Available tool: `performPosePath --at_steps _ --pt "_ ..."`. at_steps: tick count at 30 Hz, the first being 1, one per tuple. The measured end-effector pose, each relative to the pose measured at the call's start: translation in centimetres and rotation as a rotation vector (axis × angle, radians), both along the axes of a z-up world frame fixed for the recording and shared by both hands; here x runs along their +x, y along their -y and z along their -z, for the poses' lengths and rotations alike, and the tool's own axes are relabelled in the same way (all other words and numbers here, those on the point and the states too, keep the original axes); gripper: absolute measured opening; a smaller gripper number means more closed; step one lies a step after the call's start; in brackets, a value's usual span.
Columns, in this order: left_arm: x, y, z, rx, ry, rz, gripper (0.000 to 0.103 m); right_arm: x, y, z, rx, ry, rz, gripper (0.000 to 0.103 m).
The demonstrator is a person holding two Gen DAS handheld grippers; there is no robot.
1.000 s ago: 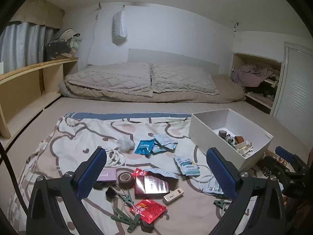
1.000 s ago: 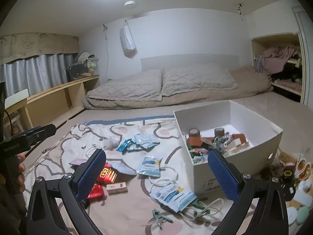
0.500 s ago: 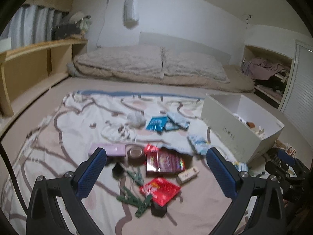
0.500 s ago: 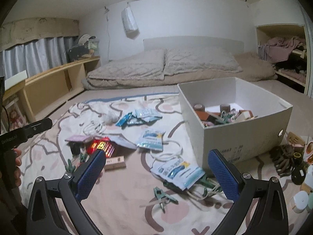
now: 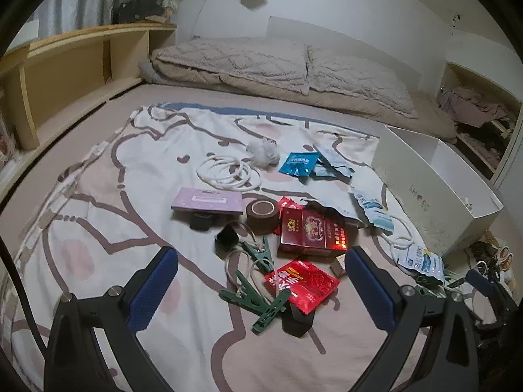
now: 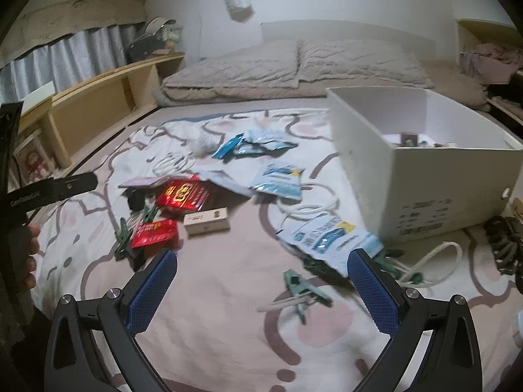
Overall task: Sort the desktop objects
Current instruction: 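Lower the right tool toward the small white box while the left tool approaches the black clip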
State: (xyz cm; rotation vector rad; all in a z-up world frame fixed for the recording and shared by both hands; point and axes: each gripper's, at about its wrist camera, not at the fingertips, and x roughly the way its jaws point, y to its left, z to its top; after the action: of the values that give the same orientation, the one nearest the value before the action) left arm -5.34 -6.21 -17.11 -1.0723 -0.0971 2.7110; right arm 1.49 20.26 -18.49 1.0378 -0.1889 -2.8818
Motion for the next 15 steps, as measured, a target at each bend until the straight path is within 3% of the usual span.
performPosePath --at_steps 15 --pt "-1.1 0.1 2.9 -0.014 0.149 0.009 0.103 -6.6 3.2 2.7 -0.003 0.128 -0.111 0.103"
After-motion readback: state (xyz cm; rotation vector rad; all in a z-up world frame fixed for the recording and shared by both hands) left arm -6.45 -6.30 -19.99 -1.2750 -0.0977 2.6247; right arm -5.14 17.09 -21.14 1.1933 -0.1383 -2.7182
